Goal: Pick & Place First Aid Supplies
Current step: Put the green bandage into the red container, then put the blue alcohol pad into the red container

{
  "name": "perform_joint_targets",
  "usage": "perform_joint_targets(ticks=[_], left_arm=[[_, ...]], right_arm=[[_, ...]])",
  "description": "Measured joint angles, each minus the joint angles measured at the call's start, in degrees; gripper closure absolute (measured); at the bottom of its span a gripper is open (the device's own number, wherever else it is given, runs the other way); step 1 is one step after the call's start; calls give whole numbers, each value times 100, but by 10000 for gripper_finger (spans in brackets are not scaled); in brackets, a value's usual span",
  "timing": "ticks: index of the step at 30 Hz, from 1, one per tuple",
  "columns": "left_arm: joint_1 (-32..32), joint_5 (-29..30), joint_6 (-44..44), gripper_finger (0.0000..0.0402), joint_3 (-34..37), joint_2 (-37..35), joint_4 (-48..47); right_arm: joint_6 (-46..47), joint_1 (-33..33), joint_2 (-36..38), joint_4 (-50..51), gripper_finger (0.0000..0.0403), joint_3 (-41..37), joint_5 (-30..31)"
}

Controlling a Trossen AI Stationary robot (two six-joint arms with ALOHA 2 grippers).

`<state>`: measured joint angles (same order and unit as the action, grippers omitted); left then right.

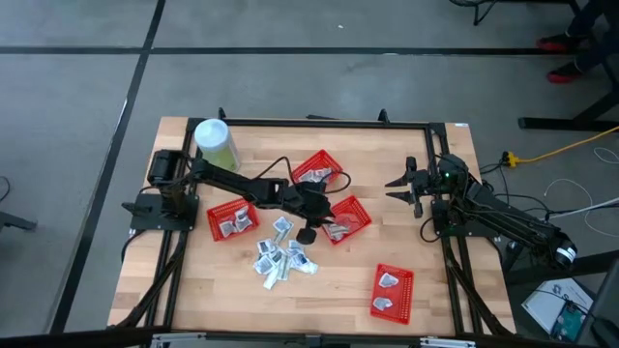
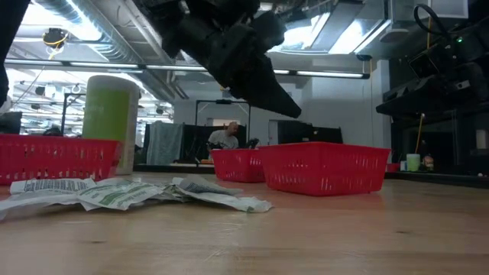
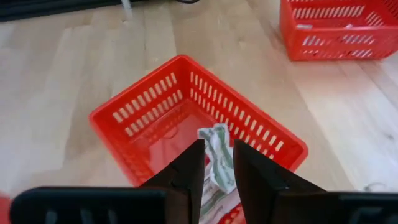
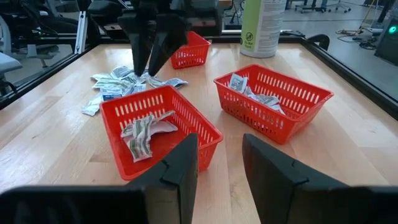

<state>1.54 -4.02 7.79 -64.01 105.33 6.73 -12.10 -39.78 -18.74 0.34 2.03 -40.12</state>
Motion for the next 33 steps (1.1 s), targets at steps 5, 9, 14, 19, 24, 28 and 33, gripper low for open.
perform_joint_targets(ticks=[5,9,14,19,24,28,33], left_arm=[[293,1135,49,330,0,-373,-874],[594,1769,-37,328,2,-625,-1537],[927,2287,-486,327,2,-715,-2150],[1145,2989,-1308,325,2,-715,-2932],[1303,3335,-2222,327,2,-715,-3256],[1420,3392,-2766,329,2,-715,-3609],[1583,3349,-3151,329,2,-715,-4401]], right_arm=[[2,-1,0,2,276,-1,0],[2,1,0,-1,276,-1,1],[2,-1,0,2,276,-1,2],[2,-1,0,0,276,-1,2],[2,1,0,0,276,1,0],[2,-1,0,0,276,-1,1],[2,-1,0,0,276,-1,2]])
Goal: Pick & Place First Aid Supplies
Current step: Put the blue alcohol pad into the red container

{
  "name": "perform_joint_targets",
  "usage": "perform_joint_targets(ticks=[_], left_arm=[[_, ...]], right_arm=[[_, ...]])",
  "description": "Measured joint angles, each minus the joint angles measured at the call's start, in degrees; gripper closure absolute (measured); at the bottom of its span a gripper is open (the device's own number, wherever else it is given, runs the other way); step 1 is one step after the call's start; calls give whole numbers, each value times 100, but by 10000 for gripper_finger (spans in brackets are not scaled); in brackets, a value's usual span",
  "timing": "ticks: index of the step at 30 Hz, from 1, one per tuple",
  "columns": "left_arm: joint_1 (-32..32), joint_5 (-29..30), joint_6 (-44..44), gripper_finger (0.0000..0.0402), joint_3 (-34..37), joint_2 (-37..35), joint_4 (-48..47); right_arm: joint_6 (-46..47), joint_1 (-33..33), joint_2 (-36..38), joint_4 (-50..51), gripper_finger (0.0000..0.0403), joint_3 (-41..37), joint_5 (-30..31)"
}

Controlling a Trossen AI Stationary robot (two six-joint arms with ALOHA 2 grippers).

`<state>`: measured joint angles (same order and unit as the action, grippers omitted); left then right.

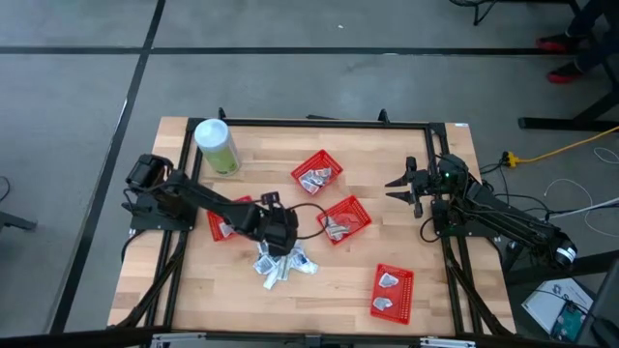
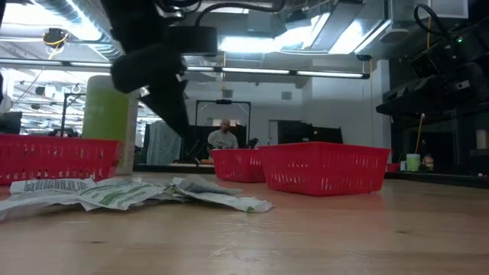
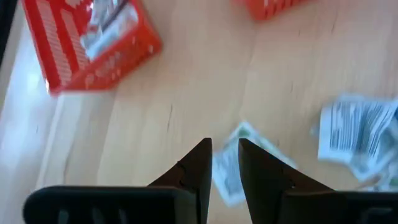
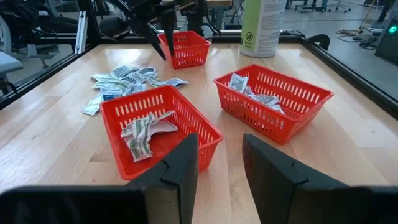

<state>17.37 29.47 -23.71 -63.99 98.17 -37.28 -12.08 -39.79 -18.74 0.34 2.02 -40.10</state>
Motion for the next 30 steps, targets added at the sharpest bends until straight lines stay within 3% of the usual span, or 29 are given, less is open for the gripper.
perform_joint_targets(ticks=[7,16,30], left_arm=[[266,440,-500,329,231,0,-281],[239,191,-554,329,930,-66,736],[-334,-1360,227,329,940,-119,900]], right_arm=[[-1,0,0,0,276,0,-1],[0,0,0,0,276,0,-1],[-2,0,0,0,276,0,-1]])
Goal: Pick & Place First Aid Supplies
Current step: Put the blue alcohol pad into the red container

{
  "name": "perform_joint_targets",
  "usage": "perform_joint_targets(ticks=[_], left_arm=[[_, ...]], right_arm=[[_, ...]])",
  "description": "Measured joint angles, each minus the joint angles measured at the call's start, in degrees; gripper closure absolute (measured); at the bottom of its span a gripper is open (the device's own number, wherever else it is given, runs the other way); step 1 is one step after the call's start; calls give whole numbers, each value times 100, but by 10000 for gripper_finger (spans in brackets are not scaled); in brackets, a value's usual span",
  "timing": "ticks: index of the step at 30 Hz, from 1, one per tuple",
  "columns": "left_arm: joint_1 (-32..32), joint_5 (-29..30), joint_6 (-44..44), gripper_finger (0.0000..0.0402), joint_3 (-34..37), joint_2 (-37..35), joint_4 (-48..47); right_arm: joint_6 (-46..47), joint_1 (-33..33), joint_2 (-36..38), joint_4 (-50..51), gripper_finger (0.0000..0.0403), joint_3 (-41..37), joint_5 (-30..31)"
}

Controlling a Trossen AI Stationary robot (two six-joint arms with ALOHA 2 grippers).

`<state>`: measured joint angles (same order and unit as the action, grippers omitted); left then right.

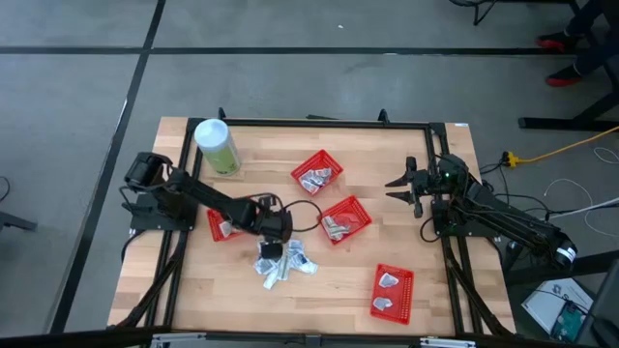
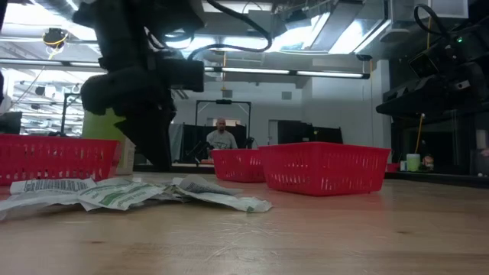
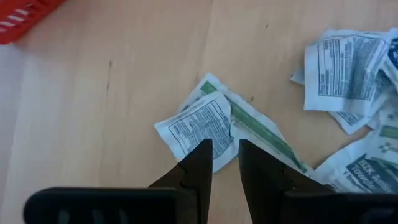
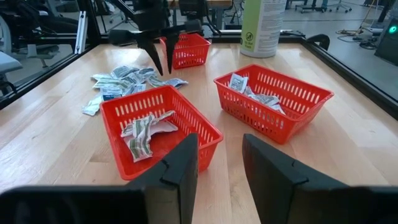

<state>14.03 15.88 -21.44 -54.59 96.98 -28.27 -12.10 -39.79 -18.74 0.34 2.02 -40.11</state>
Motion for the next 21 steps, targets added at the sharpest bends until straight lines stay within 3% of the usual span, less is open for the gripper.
perform_joint_targets(ticks=[10,21], left_arm=[[-735,-812,1601,329,-2,-678,-7],[-923,-1808,3510,329,147,-507,215]], right_arm=[[2,2,0,0,276,2,1],[2,0,0,2,276,0,0]])
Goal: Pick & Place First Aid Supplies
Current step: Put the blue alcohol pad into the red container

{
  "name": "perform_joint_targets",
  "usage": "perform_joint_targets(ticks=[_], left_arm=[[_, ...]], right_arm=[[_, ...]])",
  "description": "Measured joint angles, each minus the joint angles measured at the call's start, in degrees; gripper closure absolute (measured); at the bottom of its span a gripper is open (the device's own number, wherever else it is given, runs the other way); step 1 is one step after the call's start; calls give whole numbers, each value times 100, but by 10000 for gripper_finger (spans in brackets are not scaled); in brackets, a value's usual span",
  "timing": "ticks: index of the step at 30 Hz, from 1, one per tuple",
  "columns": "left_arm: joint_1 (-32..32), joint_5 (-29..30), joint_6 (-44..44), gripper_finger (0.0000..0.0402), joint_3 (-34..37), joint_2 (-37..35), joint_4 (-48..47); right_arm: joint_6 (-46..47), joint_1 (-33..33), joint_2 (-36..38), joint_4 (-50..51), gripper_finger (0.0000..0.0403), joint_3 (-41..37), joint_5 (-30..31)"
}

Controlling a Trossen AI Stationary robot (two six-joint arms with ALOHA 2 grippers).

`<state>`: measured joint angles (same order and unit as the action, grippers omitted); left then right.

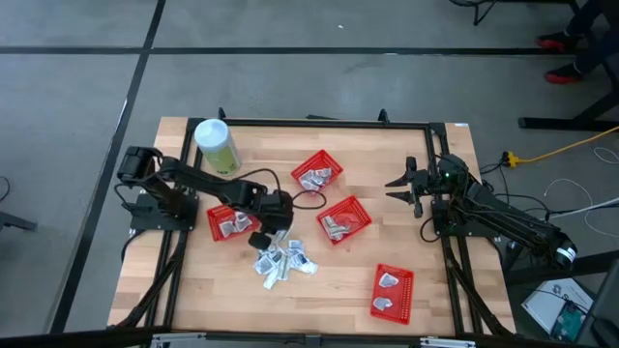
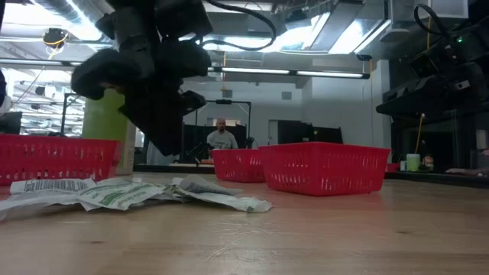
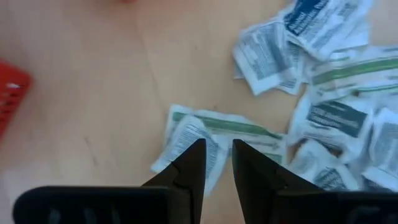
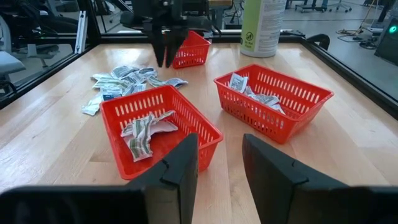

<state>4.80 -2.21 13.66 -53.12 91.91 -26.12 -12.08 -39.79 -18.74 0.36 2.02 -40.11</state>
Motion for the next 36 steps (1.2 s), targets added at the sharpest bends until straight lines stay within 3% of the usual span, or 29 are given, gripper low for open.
perform_joint_targets(ticks=[5,13,29,36], left_arm=[[-256,131,162,329,4,-28,-104],[-829,-514,212,329,308,-27,68],[-876,-547,736,329,692,402,1119],[-994,-994,917,329,664,678,1383]], right_arm=[[-1,2,0,-2,276,0,0],[-1,1,0,0,276,0,0],[0,1,0,-2,276,0,1],[0,0,0,0,276,0,-1]])
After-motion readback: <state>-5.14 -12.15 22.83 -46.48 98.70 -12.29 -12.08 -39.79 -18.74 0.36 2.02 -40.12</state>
